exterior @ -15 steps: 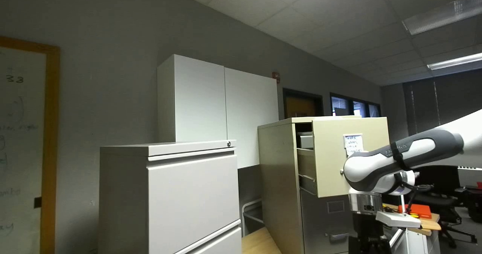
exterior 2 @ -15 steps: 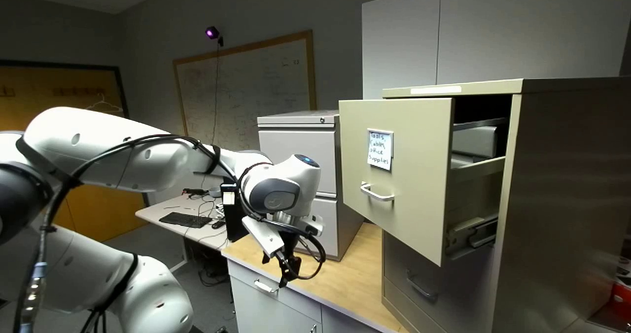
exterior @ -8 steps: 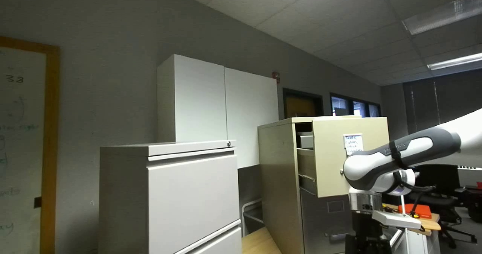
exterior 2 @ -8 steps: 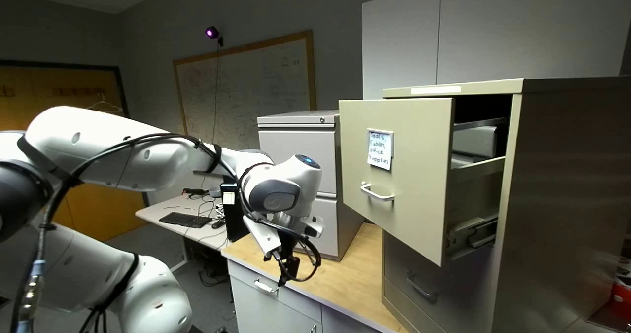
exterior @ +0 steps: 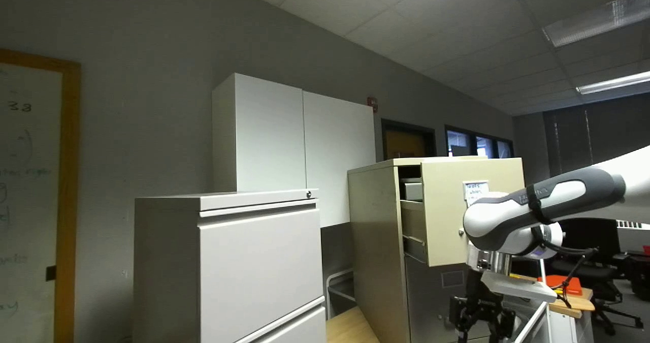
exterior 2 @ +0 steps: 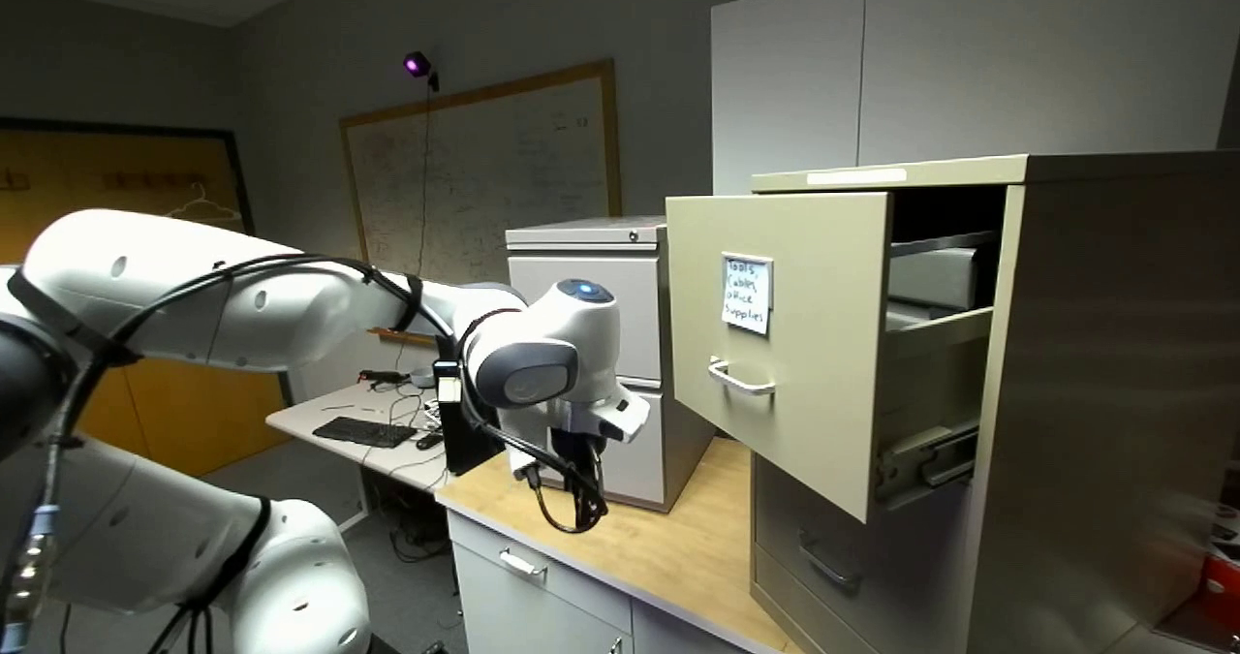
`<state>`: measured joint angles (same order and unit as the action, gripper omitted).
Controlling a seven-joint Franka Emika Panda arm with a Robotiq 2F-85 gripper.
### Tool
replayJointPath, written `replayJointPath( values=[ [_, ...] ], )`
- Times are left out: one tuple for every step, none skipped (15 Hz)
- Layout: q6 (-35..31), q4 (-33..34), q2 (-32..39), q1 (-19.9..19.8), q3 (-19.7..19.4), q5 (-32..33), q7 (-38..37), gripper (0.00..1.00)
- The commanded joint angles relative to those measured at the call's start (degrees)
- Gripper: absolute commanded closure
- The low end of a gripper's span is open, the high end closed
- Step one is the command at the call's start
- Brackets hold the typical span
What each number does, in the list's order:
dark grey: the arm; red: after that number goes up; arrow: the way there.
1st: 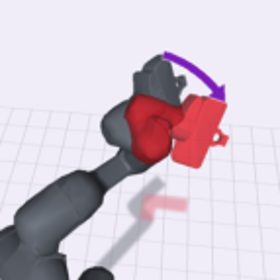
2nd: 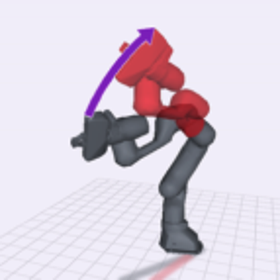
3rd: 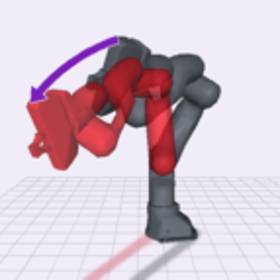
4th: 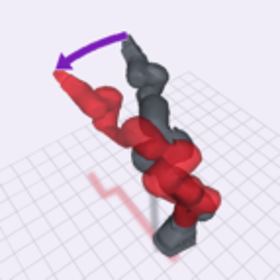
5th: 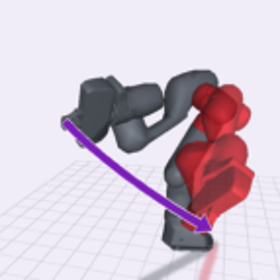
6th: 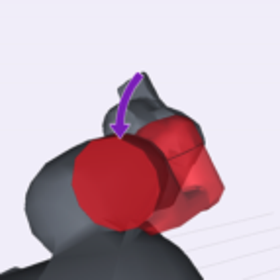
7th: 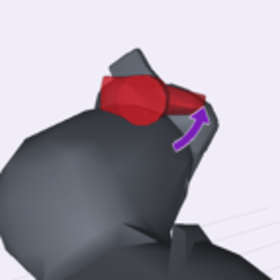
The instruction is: Close the top drawer of the file cabinet
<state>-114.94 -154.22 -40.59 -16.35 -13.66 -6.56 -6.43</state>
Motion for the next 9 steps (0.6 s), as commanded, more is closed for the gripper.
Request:
replayJointPath(
  values=[
    [-6.2, -1.3, -5.2, -2.8, 3.1, -0.1, -5.3, 0.56],
    [-8.4, -1.5, -6.0, -3.4, 3.7, 0.1, -6.6, 0.62],
    [-10.6, -1.8, -6.7, -4.0, 4.4, 0.4, -8.0, 0.69],
    [-13.0, -2.2, -7.4, -4.8, 5.3, 0.8, -9.4, 0.78],
    [-15.3, -2.6, -8.2, -5.5, 6.2, 1.0, -10.9, 0.85],
    [-17.9, -3.1, -9.0, -6.3, 7.1, 1.3, -12.3, 0.92],
    [-20.5, -3.5, -9.7, -6.9, 7.9, 1.5, -13.5, 0.99],
    [-23.2, -3.9, -10.4, -7.6, 8.8, 1.5, -14.8, 1.0],
    [-26.0, -4.3, -10.8, -8.3, 9.6, 1.5, -16.0, 1.0]
  ],
)
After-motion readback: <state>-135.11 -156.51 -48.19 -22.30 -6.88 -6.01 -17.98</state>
